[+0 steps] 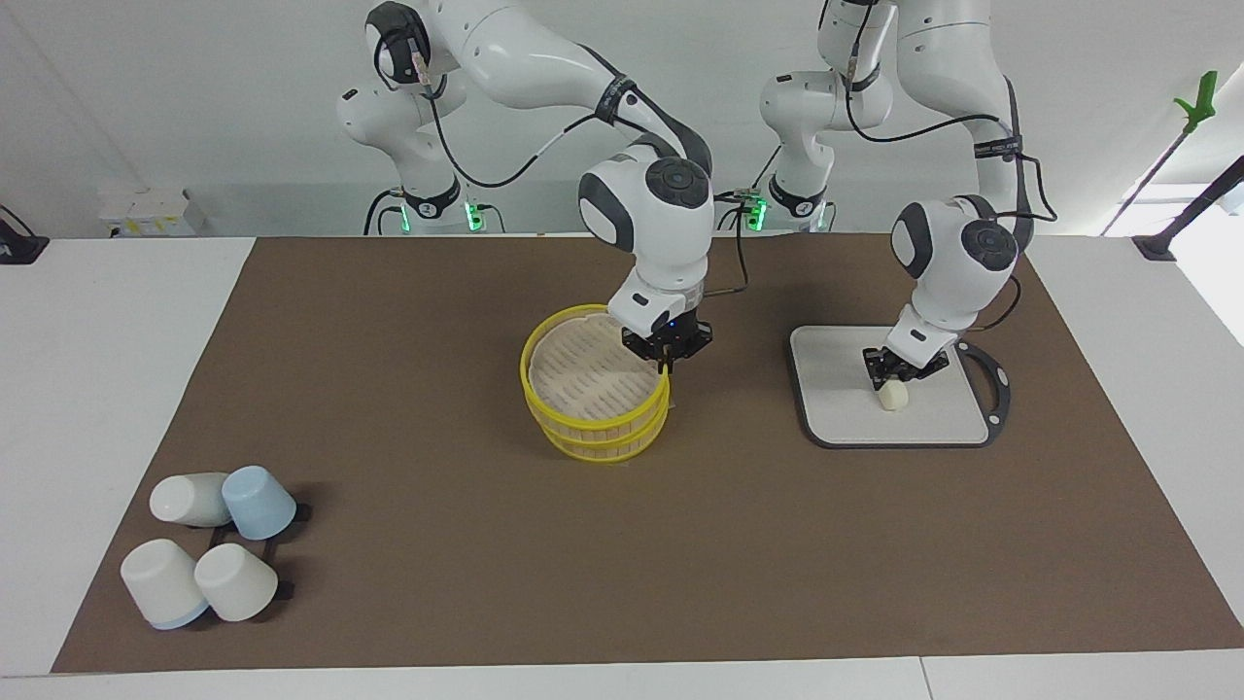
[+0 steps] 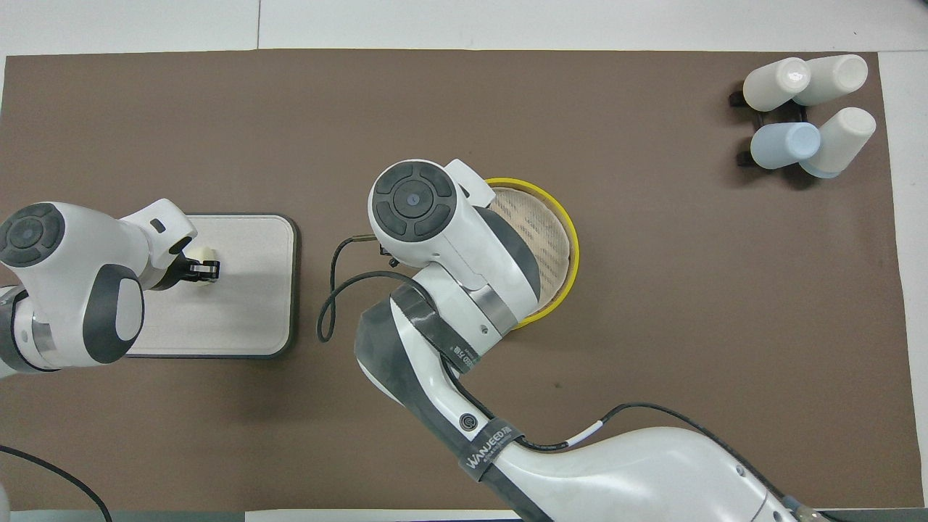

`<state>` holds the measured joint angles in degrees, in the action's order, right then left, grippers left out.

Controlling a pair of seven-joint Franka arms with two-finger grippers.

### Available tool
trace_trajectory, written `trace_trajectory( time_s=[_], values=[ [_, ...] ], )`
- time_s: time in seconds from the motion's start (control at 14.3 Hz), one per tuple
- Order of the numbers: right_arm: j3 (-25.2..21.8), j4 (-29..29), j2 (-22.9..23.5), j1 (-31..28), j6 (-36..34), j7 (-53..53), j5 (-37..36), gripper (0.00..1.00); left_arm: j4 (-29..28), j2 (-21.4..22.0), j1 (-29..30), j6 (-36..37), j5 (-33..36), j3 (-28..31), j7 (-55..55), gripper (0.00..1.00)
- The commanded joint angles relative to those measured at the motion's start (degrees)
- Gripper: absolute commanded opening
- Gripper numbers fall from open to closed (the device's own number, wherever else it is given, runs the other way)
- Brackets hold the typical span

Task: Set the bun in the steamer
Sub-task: 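Grasp the white bun with the left gripper while the right gripper grips the lid, then lift the lid off with the right gripper while the left gripper lifts the bun, then carry the bun with the left gripper and lower it into the steamer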

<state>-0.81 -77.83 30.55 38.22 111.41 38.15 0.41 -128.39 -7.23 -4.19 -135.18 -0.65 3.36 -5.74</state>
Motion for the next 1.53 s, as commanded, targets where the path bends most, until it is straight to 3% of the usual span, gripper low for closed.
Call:
trace_trajectory(
  time_s=[0.0, 0.28, 0.7, 0.84, 1.12, 1.33, 1.47],
  values=[
    [-0.1, 4.1, 1.4, -3.4, -1.7, -3.4, -0.8, 0.0, 1.8, -0.1, -0.1, 1.0, -2.2, -0.1, -0.8, 0.29],
    [0.0, 4.4, 0.0, -9.1, -1.8, -9.5, -3.0, 0.0, 11.0, 0.5, -1.6, 13.2, -4.4, -0.5, 0.2, 0.29],
    [-0.2, 2.6, -1.5, -17.9, -2.2, -21.0, -3.1, 0.0, 26.6, -0.9, -16.4, 25.4, -4.0, -0.5, 22.0, 0.26],
    [-0.1, 2.8, -1.5, -21.1, -3.0, -24.2, -5.0, 0.0, 29.1, -2.3, -22.8, 24.8, -4.0, -0.5, 28.8, 0.25],
    [0.0, 2.8, -1.5, -24.2, -2.7, -27.9, -4.2, 0.0, 28.4, -5.5, -35.0, 14.2, -4.0, -0.5, 38.0, 0.25],
    [0.2, 2.5, -1.5, -25.6, -2.3, -28.0, -3.7, 0.0, 25.7, -7.2, -38.4, 9.1, -3.8, -0.5, 37.9, 0.25],
    [0.4, 2.3, -1.6, -27.0, -2.2, -28.7, -3.7, 0.0, 26.3, -11.7, -42.0, 7.3, -1.8, -0.5, 38.3, 0.25]
  ],
)
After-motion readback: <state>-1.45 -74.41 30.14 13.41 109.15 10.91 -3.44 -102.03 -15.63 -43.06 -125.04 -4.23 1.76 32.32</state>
